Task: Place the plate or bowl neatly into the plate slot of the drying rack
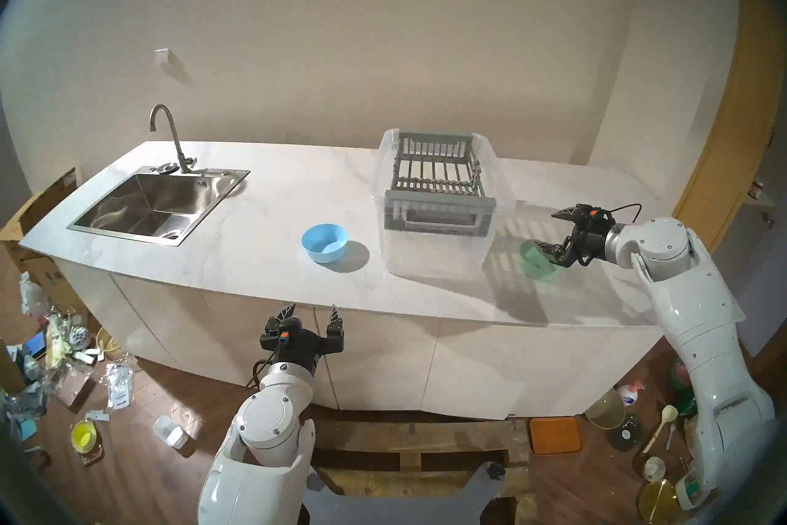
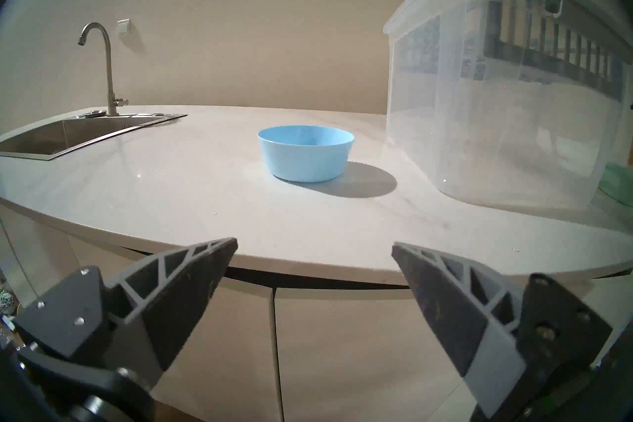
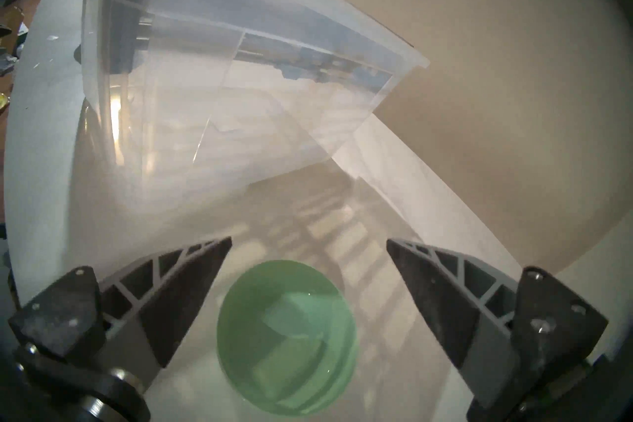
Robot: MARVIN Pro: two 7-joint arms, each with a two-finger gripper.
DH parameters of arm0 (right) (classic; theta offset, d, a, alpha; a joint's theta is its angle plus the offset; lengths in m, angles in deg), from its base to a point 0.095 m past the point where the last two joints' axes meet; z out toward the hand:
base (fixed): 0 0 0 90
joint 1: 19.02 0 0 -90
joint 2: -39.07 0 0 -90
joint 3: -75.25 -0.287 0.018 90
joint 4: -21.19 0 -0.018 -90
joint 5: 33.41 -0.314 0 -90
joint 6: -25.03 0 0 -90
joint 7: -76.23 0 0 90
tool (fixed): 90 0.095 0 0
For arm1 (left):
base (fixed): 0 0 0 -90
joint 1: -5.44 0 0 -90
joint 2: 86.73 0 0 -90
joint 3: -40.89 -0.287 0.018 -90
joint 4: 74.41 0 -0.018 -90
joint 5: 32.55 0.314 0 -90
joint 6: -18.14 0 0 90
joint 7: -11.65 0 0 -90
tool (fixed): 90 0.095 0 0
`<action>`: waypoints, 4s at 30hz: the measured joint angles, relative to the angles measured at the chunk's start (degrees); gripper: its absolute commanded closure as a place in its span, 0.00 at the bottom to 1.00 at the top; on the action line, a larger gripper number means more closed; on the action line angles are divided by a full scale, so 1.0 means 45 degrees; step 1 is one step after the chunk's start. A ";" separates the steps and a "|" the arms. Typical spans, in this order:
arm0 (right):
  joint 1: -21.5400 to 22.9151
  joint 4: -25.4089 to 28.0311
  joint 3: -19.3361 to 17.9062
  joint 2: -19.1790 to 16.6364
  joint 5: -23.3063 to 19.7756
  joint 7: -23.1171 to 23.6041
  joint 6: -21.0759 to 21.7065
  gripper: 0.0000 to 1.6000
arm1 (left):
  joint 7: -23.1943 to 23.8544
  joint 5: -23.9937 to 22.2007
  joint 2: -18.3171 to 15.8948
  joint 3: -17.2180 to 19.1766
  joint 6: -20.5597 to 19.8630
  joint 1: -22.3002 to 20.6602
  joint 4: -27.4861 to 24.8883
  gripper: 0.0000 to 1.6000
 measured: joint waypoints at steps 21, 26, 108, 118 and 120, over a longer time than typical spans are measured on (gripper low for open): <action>0.0809 -0.0322 0.0198 -0.0849 0.0060 0.1945 0.0634 0.00 | -0.0002 0.0000 -0.0001 0.0000 0.0000 0.0000 0.0002 0.00; 0.1030 -0.0328 0.0221 -0.1037 0.0058 0.2375 0.0733 0.00 | -0.0003 0.0000 -0.0001 0.0000 0.0000 0.0000 0.0002 0.00; 0.1359 -0.2396 0.1775 0.0026 0.1330 0.2481 0.0077 0.00 | -0.0004 -0.0006 -0.0008 -0.0002 -0.0003 0.0002 -0.0001 0.00; 0.1649 -0.2674 0.1969 0.0318 0.1522 0.2473 0.0058 0.00 | -0.0004 -0.0006 -0.0008 -0.0002 -0.0003 0.0002 0.0001 0.00; 0.1738 -0.2762 0.2011 0.0359 0.1597 0.2463 0.0059 0.00 | -0.0004 -0.0006 -0.0009 -0.0002 -0.0003 0.0002 0.0001 0.00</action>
